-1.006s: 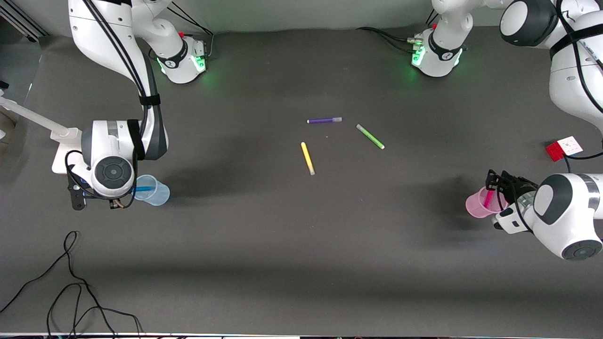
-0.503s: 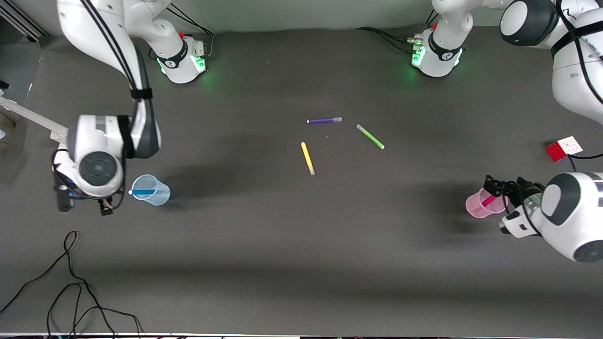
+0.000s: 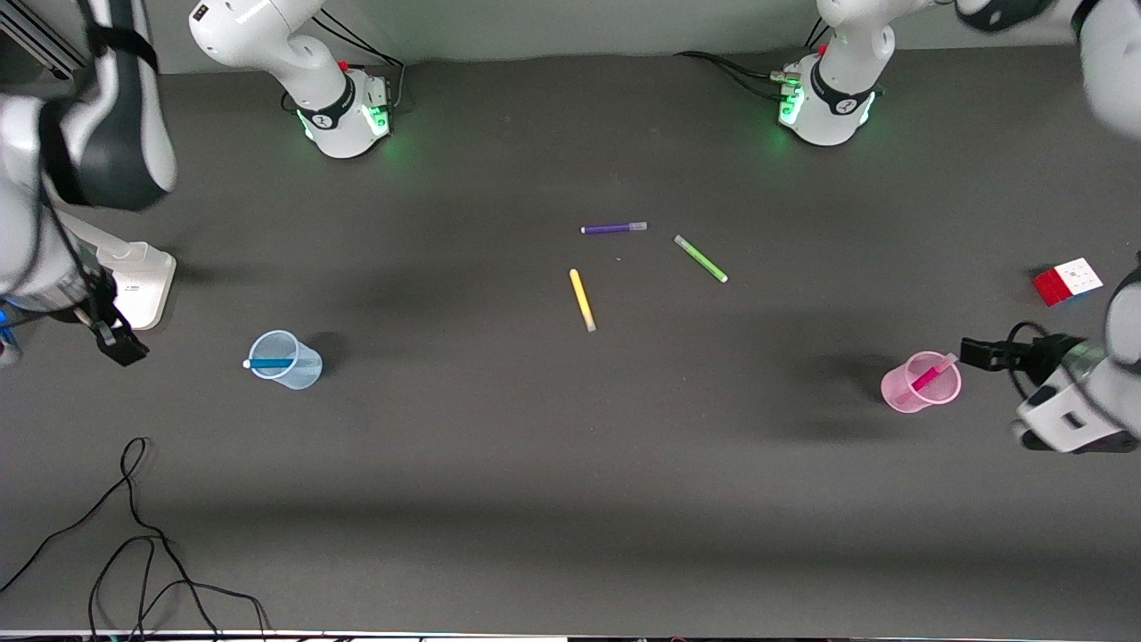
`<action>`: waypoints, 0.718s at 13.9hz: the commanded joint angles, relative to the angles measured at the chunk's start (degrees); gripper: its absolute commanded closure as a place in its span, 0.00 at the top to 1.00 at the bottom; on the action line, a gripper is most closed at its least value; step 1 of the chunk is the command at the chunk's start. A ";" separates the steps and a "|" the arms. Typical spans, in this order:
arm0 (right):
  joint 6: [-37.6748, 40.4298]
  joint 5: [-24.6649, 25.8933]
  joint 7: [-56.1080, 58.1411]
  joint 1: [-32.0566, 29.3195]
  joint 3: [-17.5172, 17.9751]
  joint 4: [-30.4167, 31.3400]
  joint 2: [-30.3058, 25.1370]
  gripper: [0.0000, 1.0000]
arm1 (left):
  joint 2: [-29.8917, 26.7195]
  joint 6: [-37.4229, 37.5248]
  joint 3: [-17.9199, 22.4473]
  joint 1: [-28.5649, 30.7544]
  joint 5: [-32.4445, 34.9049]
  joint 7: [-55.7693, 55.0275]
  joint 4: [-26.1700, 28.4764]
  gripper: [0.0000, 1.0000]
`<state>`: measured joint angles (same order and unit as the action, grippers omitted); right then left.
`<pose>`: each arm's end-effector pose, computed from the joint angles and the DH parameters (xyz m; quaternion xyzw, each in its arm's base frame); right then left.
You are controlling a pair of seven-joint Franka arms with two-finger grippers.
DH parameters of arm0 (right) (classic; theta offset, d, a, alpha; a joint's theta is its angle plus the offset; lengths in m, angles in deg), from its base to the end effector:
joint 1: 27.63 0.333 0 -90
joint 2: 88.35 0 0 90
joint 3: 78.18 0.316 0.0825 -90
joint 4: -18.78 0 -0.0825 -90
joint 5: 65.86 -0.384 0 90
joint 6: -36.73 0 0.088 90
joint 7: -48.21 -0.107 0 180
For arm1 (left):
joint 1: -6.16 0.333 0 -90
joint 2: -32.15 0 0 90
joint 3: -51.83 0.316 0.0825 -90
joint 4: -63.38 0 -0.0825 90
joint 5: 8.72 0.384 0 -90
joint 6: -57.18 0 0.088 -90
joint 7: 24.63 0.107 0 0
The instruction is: Place pink and blue markers in matching cups
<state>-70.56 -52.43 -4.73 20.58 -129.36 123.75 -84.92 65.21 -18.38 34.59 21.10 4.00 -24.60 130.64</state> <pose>0.5733 -0.0388 0.5074 0.8911 -0.4332 0.0576 0.1219 0.6672 0.0501 0.4422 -0.9787 0.0085 0.2028 0.0307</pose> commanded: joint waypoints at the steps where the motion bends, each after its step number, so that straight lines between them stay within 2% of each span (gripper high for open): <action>1: 2.69 -5.32 4.24 0.84 0.99 -0.72 -0.36 1.00 | -15.09 -9.05 -0.34 2.46 -3.66 -0.64 16.64 1.00; 4: 3.83 -7.45 9.58 0.84 1.26 -1.08 -0.53 1.00 | -23.90 -16.00 -0.17 3.43 -6.92 -0.64 25.27 1.00; 6: 6.20 -7.45 14.32 -2.30 4.58 -1.17 -0.88 1.00 | -26.37 -17.42 0.01 2.82 -8.49 -0.65 26.25 1.00; 7: 6.47 -7.71 18.61 -7.46 8.43 -1.35 -1.40 1.00 | -27.51 -17.77 1.14 1.68 -9.98 -0.73 26.26 1.00; 8: 8.30 -10.15 23.53 -15.16 15.08 -1.61 -2.80 1.00 | -28.39 -17.78 4.81 -2.50 -11.04 -0.73 26.17 1.00; 10: 10.95 -14.99 32.68 -32.47 29.93 -1.79 -4.39 1.00 | -29.72 -17.69 15.17 -13.57 -12.28 -0.82 26.17 1.00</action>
<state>-62.49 -63.41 19.19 2.88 -111.85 122.50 -86.52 38.59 -34.76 41.00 17.03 -6.81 -24.61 154.25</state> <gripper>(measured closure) 0.000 0.000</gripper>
